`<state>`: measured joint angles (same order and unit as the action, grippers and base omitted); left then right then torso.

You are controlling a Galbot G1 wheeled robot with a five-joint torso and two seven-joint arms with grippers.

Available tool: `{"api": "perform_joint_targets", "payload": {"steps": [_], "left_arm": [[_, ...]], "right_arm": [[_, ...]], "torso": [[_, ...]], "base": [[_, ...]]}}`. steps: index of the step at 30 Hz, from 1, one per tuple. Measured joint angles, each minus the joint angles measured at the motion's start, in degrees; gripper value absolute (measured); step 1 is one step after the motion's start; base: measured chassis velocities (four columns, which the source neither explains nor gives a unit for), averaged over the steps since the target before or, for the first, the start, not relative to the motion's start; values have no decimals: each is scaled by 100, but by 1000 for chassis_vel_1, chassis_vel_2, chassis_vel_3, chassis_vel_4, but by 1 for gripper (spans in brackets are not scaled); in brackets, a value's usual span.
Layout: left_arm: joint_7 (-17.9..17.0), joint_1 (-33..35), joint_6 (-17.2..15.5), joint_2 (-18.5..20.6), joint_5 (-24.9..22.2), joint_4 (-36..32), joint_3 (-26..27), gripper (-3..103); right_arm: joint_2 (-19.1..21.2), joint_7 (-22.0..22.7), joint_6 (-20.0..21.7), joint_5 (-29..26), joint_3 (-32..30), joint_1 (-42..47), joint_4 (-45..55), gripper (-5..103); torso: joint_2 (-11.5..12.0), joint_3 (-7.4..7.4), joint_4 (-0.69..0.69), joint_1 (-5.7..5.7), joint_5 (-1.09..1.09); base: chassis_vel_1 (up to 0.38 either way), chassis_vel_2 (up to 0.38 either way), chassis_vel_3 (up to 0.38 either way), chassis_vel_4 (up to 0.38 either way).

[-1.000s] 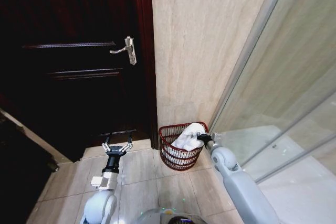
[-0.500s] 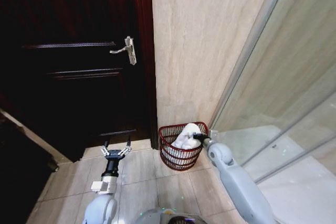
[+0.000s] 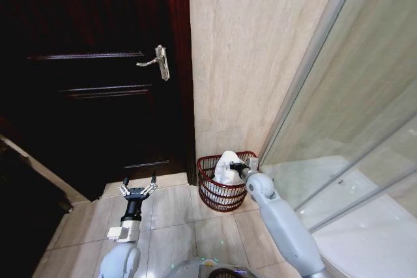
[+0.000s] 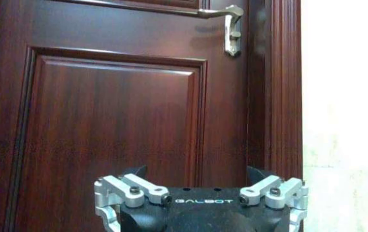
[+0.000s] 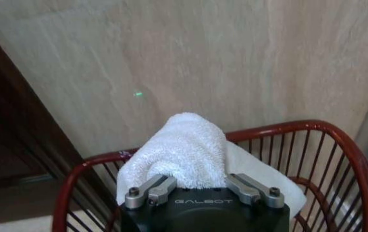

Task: Discard the used towel into the hamper.

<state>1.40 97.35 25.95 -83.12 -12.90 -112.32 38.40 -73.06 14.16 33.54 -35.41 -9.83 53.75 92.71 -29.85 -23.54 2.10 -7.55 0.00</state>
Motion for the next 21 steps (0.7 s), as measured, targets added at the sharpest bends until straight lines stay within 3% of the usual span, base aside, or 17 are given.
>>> {"api": "perform_joint_targets", "payload": {"steps": [7, 10, 13, 21], "left_arm": [[3, -36, 12, 36, -43, 48, 16, 100], [5, -52, 12, 78, -90, 70, 36, 100], [9, -58, 12, 106, -114, 89, 59, 100], [21, -93, 10, 192, -238, 140, 115, 100]], "right_arm": [[-60, -117, 201, 54, -52, -5, 10, 10], [-68, -12, 267, -4, -22, -55, 129, 25], [-57, 10, 310, -39, -9, -59, 194, 31], [-10, 136, 369, -106, -5, -26, 333, 63]], "torso": [[0, 0, -1, 0, 0], [-1, 0, 0, 0, -1], [0, 0, 0, 0, 0], [-1, 0, 0, 0, 0]], "base": [[0, 0, 0, 0], [0, 0, 0, 0], [0, 0, 0, 0], [0, 0, 0, 0]]}}
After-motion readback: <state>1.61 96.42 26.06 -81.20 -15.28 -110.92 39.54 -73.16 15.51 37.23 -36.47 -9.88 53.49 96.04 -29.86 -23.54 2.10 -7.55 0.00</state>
